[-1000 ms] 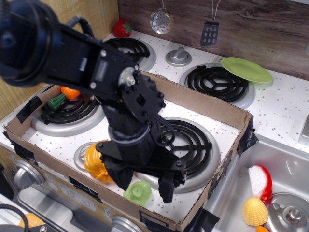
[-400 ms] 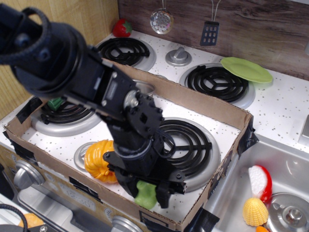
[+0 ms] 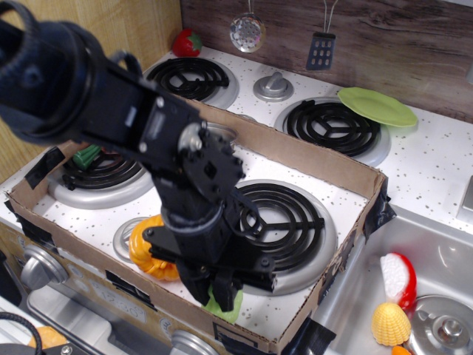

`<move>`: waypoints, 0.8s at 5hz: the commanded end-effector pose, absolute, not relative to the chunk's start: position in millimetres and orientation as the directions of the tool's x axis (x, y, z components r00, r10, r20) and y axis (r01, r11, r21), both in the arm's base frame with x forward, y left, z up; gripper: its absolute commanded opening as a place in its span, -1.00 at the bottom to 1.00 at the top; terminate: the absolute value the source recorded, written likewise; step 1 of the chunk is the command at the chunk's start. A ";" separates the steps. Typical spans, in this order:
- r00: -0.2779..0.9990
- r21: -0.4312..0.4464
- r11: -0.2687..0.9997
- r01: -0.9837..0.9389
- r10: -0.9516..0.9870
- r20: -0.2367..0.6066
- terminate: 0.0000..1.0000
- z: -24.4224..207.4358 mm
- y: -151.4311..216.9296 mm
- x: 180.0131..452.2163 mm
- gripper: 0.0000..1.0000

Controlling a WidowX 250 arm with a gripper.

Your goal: Put broccoli in pot

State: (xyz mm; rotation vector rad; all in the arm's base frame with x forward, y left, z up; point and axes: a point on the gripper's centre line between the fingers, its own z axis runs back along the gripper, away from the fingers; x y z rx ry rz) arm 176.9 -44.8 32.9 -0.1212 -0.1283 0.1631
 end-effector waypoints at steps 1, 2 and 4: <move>0.988 -0.114 0.984 -0.140 0.146 0.049 -1.00 110.7 -42.9 197.6 -1.00; 0.994 -0.084 0.994 -0.076 0.082 0.072 -1.00 126.7 -23.7 225.7 -1.00; 0.981 -0.027 0.987 0.159 -0.155 0.116 -1.00 120.3 11.0 318.1 -1.00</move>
